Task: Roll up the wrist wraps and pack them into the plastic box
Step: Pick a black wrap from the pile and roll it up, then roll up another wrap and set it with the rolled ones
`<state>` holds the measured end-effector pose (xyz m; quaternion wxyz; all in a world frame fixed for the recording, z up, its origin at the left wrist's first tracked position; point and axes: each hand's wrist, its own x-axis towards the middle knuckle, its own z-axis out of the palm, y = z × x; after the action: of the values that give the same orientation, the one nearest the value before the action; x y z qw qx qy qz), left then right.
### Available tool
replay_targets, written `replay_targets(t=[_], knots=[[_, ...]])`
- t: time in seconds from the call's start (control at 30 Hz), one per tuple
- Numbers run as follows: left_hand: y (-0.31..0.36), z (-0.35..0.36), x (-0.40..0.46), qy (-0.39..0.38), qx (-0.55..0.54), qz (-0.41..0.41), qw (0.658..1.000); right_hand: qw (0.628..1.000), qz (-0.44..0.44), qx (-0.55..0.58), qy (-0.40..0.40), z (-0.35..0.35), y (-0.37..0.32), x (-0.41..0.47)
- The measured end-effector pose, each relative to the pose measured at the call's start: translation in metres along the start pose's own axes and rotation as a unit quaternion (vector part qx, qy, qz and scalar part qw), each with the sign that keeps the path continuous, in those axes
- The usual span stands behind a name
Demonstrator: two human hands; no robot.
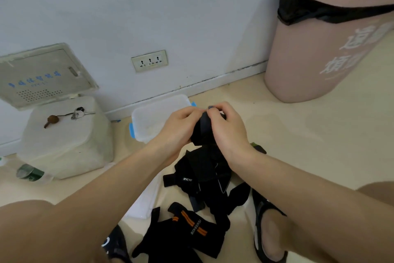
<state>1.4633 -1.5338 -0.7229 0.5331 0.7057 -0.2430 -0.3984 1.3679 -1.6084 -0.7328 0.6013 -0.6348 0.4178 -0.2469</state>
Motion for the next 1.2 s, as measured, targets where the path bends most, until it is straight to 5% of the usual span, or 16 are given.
replay_targets(t=[0.13,0.27,0.47,0.67,0.9,1.0,1.2], knots=[[-0.011,0.025,0.006,-0.028,0.035,-0.009,0.999,0.998,0.065,-0.022,0.005,-0.024,0.020,0.014],[-0.030,0.043,0.025,-0.048,0.063,-0.038,0.996,0.979,0.136,-0.109,-0.104,-0.055,0.039,0.031],[-0.051,0.080,0.069,-0.062,0.029,-0.095,0.993,0.939,0.100,-0.237,-0.229,-0.103,0.052,0.055],[-0.095,0.109,0.117,-0.084,0.067,-0.159,0.981,0.935,0.089,-0.313,-0.143,-0.120,0.125,0.086],[-0.185,0.105,0.136,-0.155,0.339,-0.132,0.918,0.921,0.221,-0.300,0.110,-0.166,0.254,0.111],[-0.219,0.094,0.136,-0.185,0.427,-0.110,0.878,0.905,0.277,-0.297,0.124,-0.182,0.294,0.115],[-0.249,0.074,0.128,-0.152,0.435,-0.049,0.886,0.890,0.291,-0.343,0.075,-0.181,0.339,0.131]])
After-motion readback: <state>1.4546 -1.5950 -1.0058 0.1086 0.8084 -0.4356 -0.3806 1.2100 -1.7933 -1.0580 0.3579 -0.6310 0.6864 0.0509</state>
